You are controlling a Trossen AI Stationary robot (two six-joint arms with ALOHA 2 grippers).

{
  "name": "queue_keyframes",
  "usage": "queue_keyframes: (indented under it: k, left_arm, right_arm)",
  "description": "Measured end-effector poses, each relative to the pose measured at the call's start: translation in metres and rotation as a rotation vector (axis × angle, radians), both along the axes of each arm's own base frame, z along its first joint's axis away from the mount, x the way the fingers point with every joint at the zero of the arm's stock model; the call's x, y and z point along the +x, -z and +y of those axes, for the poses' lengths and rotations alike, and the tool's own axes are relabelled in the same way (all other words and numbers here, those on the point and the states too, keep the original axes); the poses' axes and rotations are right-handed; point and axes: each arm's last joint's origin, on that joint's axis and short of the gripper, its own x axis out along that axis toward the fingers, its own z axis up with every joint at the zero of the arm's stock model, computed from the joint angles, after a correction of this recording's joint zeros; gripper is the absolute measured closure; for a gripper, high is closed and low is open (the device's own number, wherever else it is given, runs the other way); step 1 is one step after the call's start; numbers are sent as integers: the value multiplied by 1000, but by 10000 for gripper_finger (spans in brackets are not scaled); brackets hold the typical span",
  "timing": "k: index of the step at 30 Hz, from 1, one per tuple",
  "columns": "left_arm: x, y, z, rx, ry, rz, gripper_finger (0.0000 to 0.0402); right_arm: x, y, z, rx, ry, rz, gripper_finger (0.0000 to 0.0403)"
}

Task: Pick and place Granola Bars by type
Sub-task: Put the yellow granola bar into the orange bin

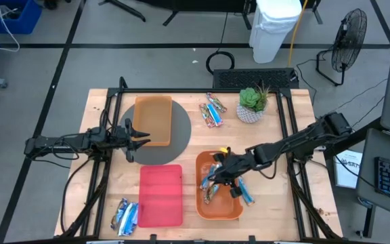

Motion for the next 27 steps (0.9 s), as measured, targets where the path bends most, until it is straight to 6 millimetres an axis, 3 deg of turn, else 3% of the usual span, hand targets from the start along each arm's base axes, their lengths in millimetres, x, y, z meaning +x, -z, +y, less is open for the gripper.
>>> queue_keyframes:
  k: [9, 16, 27]
  left_arm:
    - [0, 0, 0, 0, 0, 4, 289]
    - [0, 0, 0, 0, 0, 4, 289]
    - [0, 0, 0, 0, 0, 4, 289]
  right_arm:
    - [-7, 20, -3, -25, 18, 80, 399]
    - [-13, 38, -13, -7, 95, 5, 399]
    - [-15, 42, -14, 1, 104, 10, 399]
